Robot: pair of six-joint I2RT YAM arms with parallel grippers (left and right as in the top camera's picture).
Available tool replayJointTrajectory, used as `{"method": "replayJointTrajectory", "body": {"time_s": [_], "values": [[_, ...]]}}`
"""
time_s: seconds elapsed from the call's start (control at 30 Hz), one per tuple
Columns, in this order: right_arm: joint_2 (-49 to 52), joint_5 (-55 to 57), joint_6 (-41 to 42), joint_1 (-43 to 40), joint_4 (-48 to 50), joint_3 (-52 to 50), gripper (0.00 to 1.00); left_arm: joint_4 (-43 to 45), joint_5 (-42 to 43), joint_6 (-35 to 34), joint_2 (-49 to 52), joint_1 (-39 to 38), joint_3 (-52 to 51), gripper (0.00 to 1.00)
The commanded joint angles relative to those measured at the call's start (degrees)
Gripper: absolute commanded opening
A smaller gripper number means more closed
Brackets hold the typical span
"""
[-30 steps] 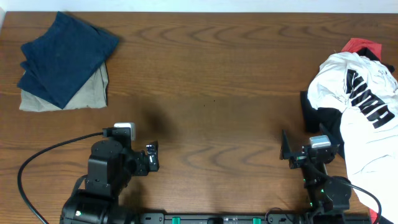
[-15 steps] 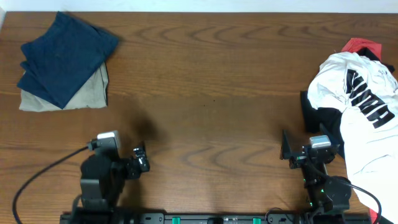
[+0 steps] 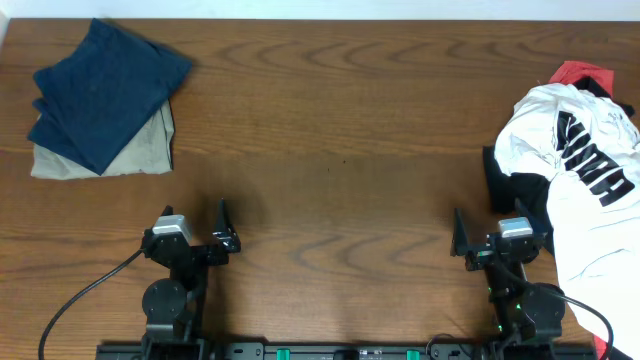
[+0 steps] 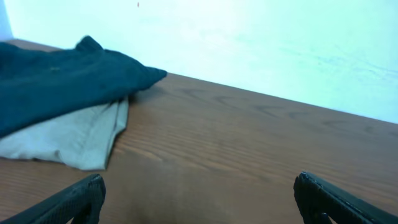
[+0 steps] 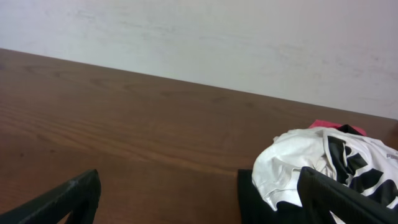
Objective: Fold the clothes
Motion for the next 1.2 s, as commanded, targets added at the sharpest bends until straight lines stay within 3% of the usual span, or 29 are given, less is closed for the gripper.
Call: {"method": "replayJointTrajectory", "body": {"time_s": [0.0,1.17], "values": [[-0.39,0.17,-0.61,0.42,-0.17,-0.15,0.99,-1.77,-1.40,3.19,-0.55,0.20,-1.46,0.98],[-0.39,0.17,-0.61,0.42,-0.17,-0.15,0.99,-1.77,-0.11,3.23,-0.39,0.17,-1.46,0.98]]}}
